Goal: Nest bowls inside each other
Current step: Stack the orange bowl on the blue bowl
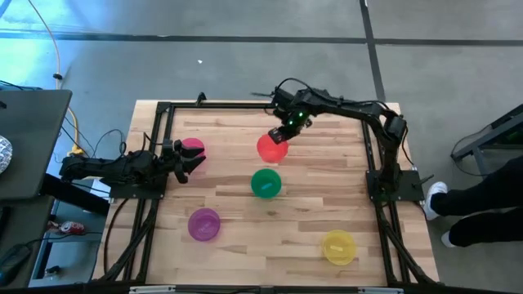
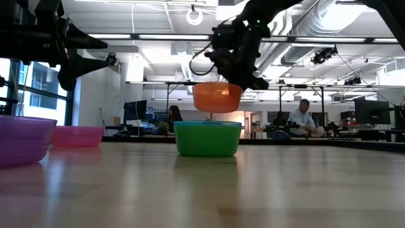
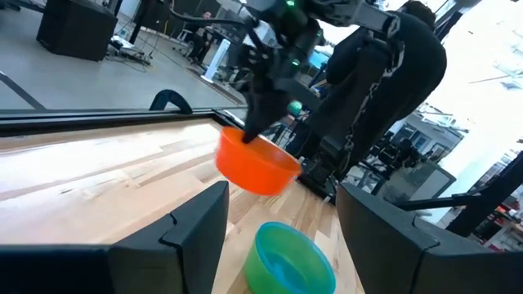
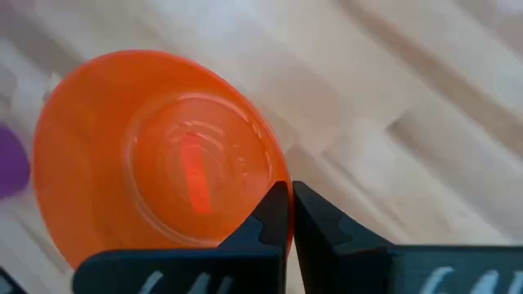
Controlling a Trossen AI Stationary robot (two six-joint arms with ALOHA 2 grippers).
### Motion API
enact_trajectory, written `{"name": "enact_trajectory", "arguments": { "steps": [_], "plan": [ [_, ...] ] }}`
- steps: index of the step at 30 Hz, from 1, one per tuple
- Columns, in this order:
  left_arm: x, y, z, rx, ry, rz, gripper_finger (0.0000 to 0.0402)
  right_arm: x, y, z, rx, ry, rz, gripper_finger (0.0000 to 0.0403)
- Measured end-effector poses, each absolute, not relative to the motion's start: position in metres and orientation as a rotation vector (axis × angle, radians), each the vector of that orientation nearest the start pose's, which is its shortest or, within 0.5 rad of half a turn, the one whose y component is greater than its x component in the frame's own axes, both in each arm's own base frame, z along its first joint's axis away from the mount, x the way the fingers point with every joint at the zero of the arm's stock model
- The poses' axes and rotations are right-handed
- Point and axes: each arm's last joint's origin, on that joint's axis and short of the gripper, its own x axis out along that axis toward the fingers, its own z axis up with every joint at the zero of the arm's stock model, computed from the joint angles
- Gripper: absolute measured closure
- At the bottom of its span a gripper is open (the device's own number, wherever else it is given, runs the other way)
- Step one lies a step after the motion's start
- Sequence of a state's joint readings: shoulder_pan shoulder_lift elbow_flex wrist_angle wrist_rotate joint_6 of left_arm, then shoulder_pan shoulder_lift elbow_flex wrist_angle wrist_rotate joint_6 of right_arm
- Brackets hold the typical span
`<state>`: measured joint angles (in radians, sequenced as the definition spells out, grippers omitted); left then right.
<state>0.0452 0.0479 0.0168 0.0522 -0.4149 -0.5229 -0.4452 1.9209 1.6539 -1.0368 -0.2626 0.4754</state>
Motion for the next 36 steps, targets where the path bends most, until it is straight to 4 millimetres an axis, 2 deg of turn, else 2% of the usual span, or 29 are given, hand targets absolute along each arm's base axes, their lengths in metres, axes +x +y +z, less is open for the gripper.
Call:
{"name": "enact_trajectory", "arguments": {
  "steps": [4, 20, 36],
  "plan": [
    [0.097, 0.016, 0.171, -0.517, -0.140, 0.443, 0.0186, 0.362, -0.141, 0.252, 0.859, 1.200, -0.429, 0.0403],
    [0.097, 0.016, 0.170, -0.518, -0.137, 0.429, 0.0186, 0.381, -0.083, 0.252, 0.763, 1.224, -0.445, 0.0403],
    [0.097, 0.015, 0.171, -0.526, -0.136, 0.422, 0.0186, 0.386, -0.049, 0.251, 0.698, 1.241, -0.474, 0.0403]
  ]
}}
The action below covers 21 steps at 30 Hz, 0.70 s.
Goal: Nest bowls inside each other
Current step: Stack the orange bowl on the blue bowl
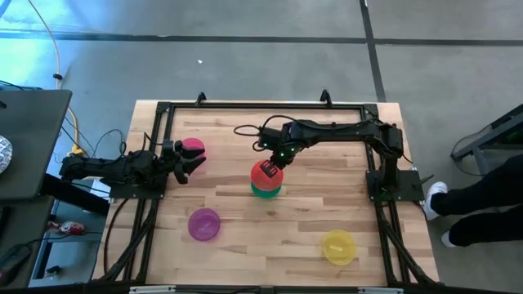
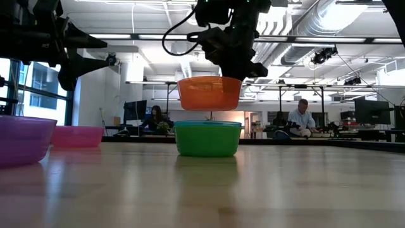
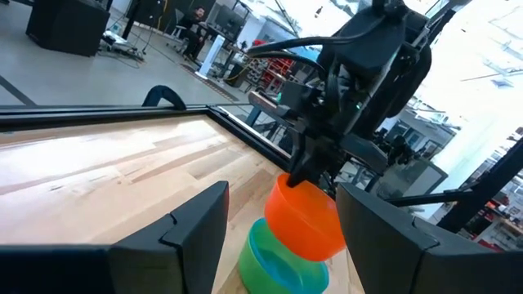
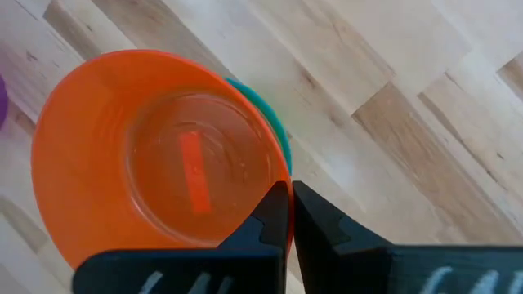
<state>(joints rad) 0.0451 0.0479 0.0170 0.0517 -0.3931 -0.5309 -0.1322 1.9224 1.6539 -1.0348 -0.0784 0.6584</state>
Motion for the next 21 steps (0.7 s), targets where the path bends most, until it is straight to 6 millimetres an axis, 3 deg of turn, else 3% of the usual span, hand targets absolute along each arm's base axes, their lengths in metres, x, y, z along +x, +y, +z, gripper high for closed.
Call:
{"name": "enact_trajectory", "arguments": {
  "steps": [6, 21],
  "plan": [
    [0.097, 0.015, 0.170, -0.526, -0.134, 0.415, 0.0186, 0.386, -0.045, 0.250, 0.694, 1.238, -0.493, 0.0403],
    [0.097, 0.015, 0.170, -0.526, -0.129, 0.403, 0.0186, 0.399, -0.037, 0.221, 0.689, 1.316, -0.478, 0.0403]
  ]
}}
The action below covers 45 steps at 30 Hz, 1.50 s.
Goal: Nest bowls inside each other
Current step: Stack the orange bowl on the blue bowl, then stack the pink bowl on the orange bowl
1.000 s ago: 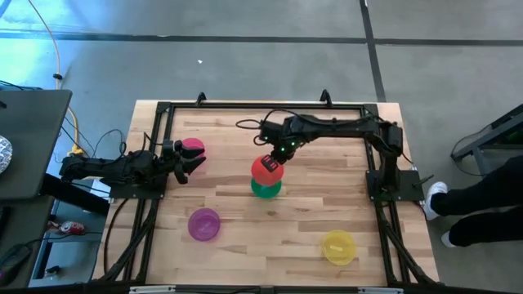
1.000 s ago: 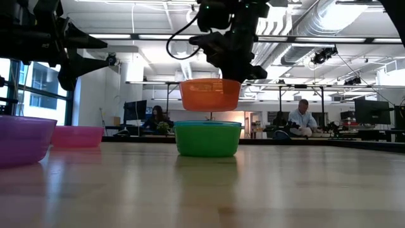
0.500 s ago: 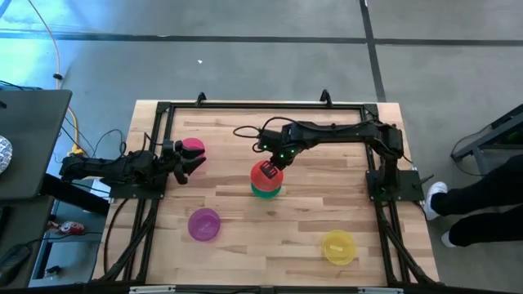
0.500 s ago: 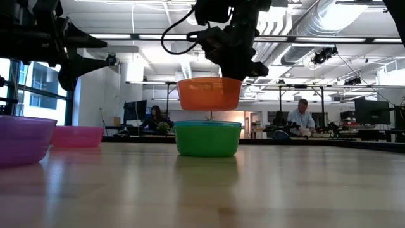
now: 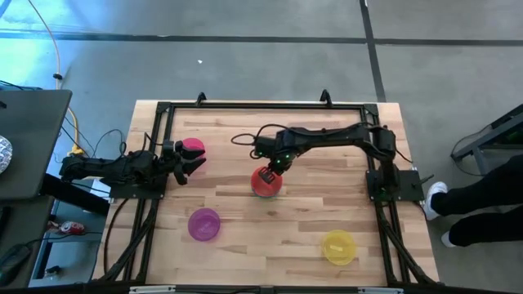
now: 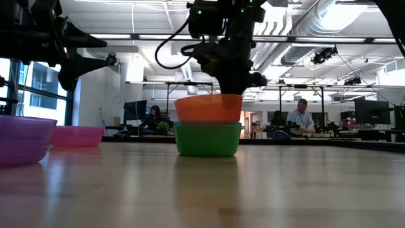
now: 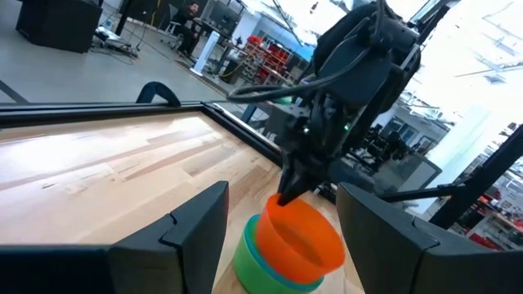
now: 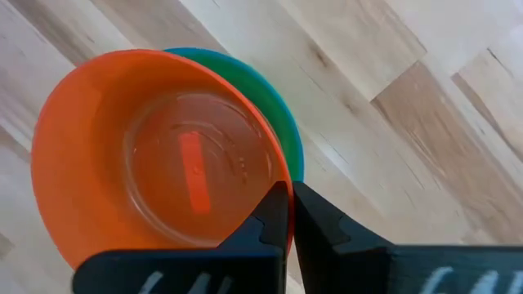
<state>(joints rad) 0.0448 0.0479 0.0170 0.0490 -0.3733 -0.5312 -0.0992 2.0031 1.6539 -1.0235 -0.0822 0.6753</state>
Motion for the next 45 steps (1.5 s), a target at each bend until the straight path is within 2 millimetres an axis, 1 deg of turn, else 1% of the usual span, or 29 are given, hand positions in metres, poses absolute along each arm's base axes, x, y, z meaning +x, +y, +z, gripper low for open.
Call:
{"name": "enact_trajectory", "arguments": {
  "steps": [5, 15, 31, 34, 37, 41, 45],
  "plan": [
    [0.097, 0.015, 0.170, -0.526, -0.128, 0.403, 0.0186, 0.403, -0.037, 0.211, 0.683, 1.332, -0.478, 0.0403],
    [0.097, 0.015, 0.170, -0.535, -0.131, 0.403, 0.0186, 0.404, -0.037, 0.204, 0.662, 1.358, -0.467, 0.0403],
    [0.097, 0.015, 0.170, -0.542, -0.131, 0.399, 0.0186, 0.408, -0.028, 0.194, 0.604, 1.383, -0.466, 0.0400],
    [0.097, 0.015, 0.170, -0.541, -0.131, 0.399, 0.0186, 0.408, -0.027, 0.193, 0.610, 1.389, -0.464, 0.0380],
    [0.097, 0.015, 0.170, -0.542, -0.131, 0.399, 0.0186, 0.407, -0.027, 0.194, 0.611, 1.389, -0.461, 0.0348],
    [0.097, 0.015, 0.170, -0.542, -0.131, 0.399, 0.0186, 0.406, -0.026, 0.203, 0.613, 1.357, -0.446, 0.0305],
    [0.097, 0.015, 0.170, -0.541, -0.131, 0.399, 0.0186, 0.404, -0.026, 0.212, 0.616, 1.332, -0.442, 0.0281]
  ]
}}
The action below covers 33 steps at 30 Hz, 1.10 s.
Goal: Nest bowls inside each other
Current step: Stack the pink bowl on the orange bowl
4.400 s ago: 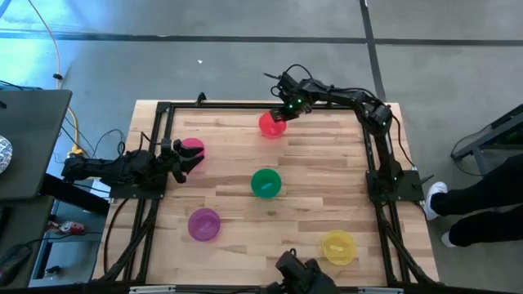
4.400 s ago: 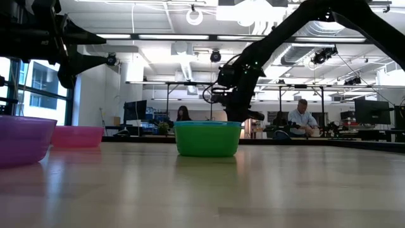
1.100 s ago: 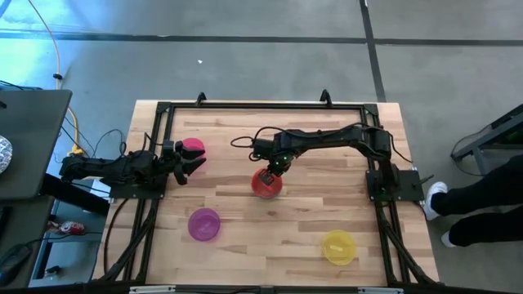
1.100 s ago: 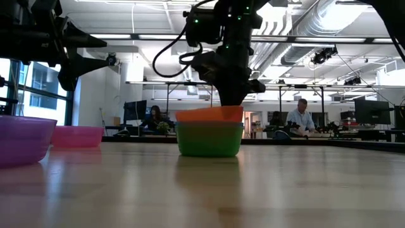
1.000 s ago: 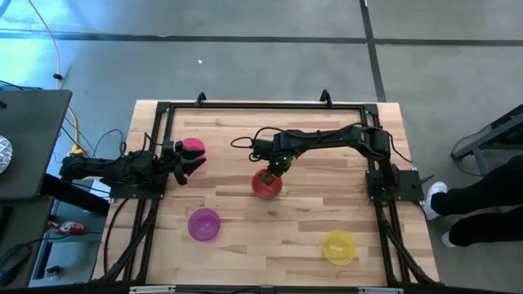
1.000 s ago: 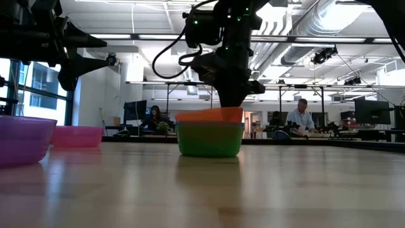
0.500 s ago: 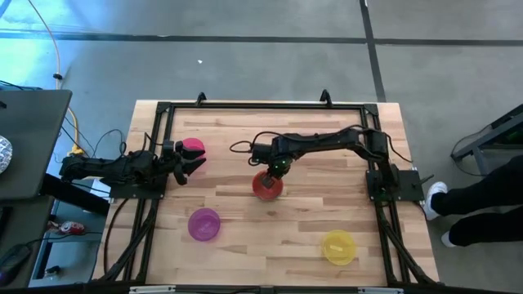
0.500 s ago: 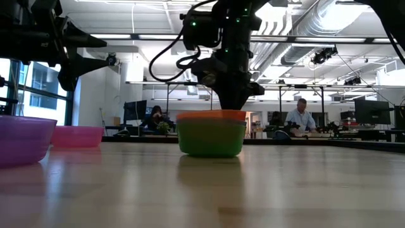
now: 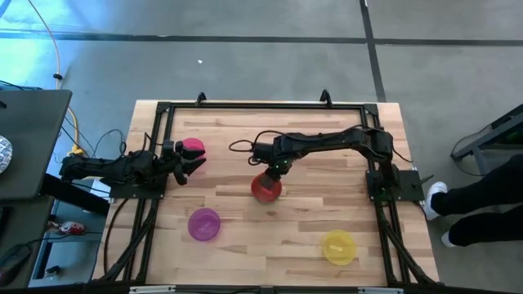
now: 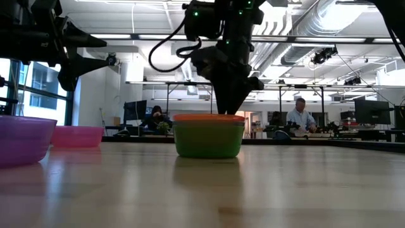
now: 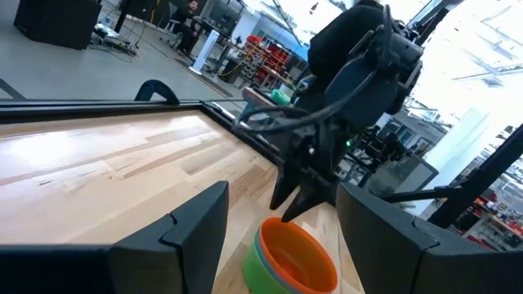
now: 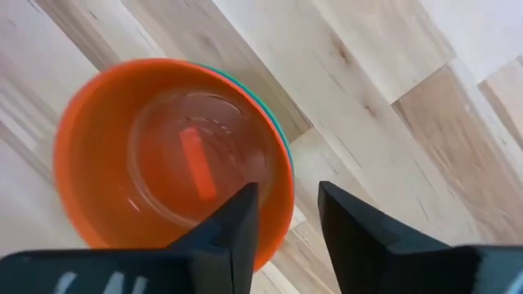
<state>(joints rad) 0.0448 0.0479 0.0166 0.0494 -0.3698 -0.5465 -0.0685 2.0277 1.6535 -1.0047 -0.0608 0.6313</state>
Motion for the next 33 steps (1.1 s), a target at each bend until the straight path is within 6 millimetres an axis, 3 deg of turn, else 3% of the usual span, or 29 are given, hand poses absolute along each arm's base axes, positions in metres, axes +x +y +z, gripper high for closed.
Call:
{"name": "enact_trajectory", "arguments": {
  "steps": [9, 17, 24, 33],
  "plan": [
    [0.098, 0.017, 0.168, -0.463, -0.090, 0.478, 0.0186, 0.392, -0.026, 0.252, 0.604, 1.213, -0.416, 0.0277],
    [0.090, 0.020, 0.161, -0.445, 0.241, 0.725, 0.0186, 0.367, -0.026, 0.311, 0.524, 1.007, -0.379, 0.0277],
    [0.088, 0.027, 0.170, -0.411, 0.319, 0.845, 0.0186, 0.345, -0.026, 0.359, 0.442, 0.797, -0.317, 0.0277],
    [0.084, 0.044, 0.193, -0.457, 0.319, 1.034, 0.0186, 0.314, -0.023, 0.395, 0.386, 0.684, -0.262, 0.0277]
  ]
}}
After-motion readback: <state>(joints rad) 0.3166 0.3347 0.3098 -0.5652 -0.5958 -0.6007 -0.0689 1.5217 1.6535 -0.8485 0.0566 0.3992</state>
